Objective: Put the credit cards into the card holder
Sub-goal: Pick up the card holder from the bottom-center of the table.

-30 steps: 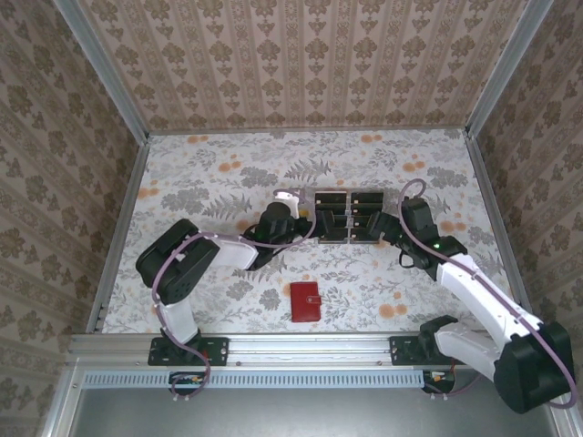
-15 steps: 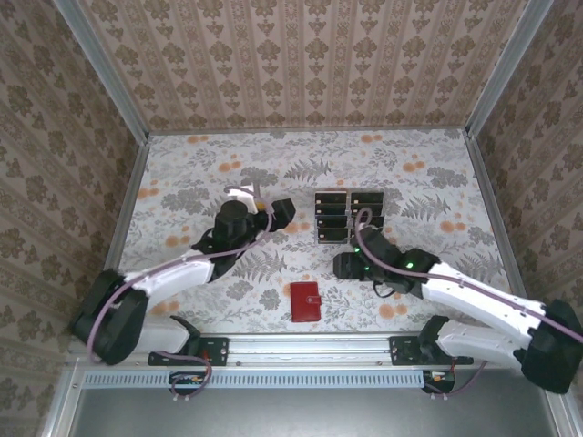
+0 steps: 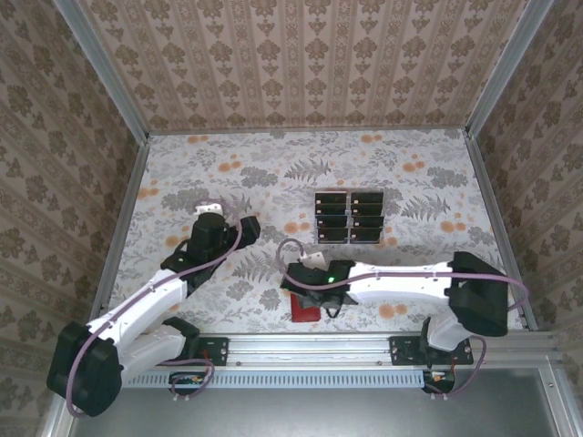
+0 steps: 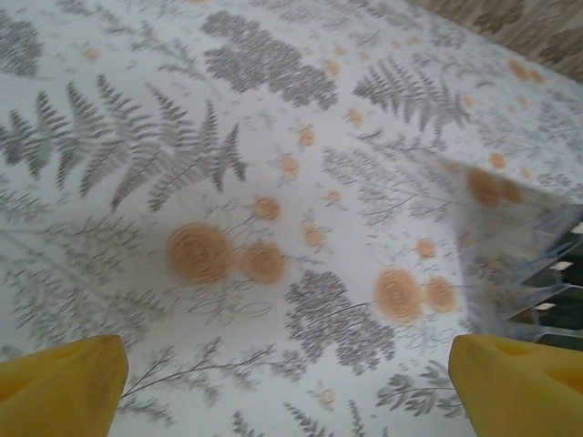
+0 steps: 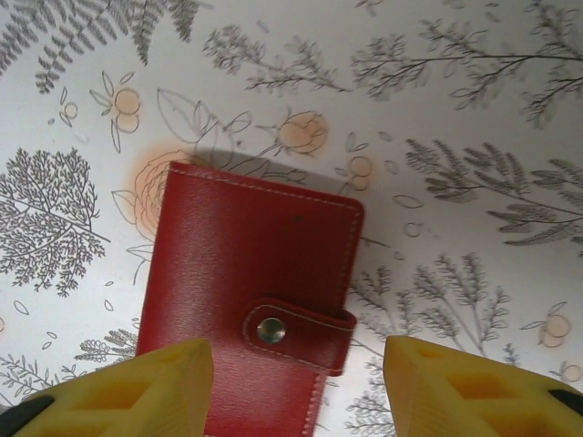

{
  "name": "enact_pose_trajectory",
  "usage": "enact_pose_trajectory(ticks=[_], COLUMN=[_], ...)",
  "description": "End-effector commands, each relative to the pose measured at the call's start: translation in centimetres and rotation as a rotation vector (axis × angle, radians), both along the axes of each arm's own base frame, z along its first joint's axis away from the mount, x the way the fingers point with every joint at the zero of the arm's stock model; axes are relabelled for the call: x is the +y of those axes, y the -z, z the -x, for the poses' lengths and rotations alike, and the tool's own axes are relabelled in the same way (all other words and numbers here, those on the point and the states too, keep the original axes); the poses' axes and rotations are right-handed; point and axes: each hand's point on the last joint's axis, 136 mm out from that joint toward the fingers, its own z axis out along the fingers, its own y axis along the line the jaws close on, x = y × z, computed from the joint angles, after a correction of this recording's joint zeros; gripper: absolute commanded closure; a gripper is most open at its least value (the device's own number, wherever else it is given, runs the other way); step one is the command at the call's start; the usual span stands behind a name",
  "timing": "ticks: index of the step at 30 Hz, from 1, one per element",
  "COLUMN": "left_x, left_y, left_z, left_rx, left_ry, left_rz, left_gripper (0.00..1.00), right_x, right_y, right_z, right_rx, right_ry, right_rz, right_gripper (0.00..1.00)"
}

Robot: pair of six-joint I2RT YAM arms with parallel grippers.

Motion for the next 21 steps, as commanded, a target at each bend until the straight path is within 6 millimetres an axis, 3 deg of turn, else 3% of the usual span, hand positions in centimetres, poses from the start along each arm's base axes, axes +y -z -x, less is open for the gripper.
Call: enact_pose_trajectory(ticks=[1, 21], left_x=[0.8, 2.7], left_y=[0.4, 1.5], left_z=[0.4, 0.7], left_rx=[0.019, 0.033], left_ry=[-0.007, -0.033], left_rz=[0.000, 0.033], left_gripper=[0.00, 0.00], right_x=[-0.5, -0.1], right_y=[0.2, 2.7], right_z=[-0.2, 0.0], right_rx=[-0.030, -0.008], right_ry=[0.028, 0.032], right_rz=[0.111, 0.212], right_gripper=[0.48, 0.54])
